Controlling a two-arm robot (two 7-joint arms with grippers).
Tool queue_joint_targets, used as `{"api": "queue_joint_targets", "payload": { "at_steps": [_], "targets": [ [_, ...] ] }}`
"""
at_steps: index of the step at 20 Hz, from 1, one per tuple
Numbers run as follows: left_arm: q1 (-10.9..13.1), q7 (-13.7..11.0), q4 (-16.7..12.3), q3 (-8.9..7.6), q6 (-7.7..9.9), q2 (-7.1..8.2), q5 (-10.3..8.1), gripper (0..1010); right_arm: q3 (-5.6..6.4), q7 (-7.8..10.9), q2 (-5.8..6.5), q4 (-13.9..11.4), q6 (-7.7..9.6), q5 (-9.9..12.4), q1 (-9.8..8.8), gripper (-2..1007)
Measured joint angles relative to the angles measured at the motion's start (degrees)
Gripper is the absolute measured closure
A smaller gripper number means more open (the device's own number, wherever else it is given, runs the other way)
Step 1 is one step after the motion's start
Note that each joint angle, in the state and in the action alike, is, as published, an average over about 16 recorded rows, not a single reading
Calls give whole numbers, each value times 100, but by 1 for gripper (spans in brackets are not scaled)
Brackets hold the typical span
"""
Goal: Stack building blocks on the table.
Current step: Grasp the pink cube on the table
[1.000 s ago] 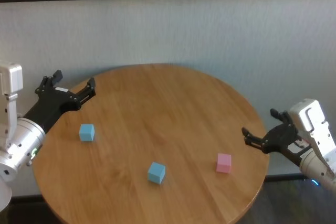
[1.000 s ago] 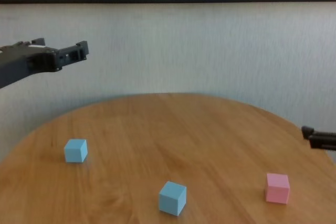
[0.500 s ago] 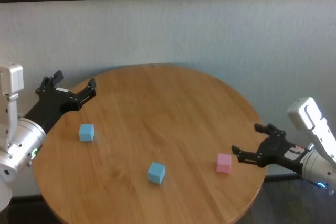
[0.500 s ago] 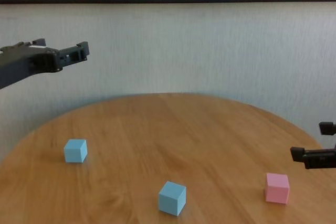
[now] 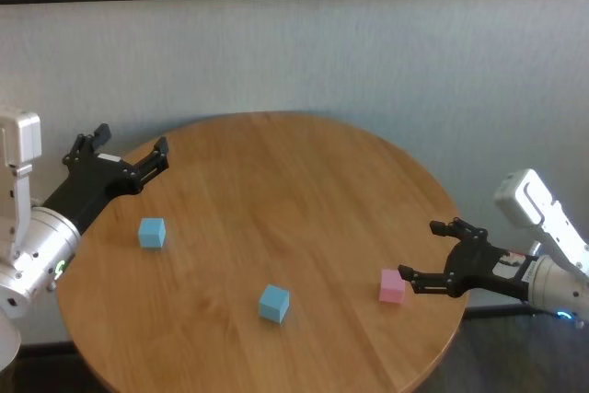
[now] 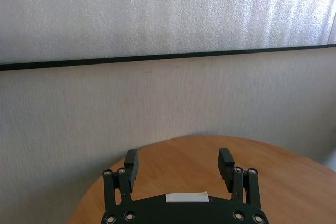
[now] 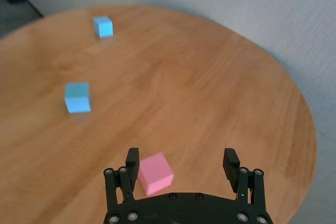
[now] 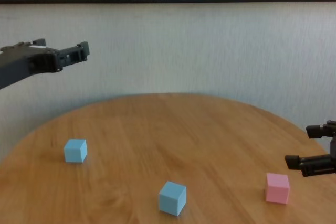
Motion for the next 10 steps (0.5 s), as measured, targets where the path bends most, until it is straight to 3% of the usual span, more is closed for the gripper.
{"api": "queue_joint_targets", "payload": {
  "at_steps": [10],
  "targets": [
    [-3,-1,0,4,3,1,0,11,-213,587,-186,508,-33,-287,408,0]
  ]
}}
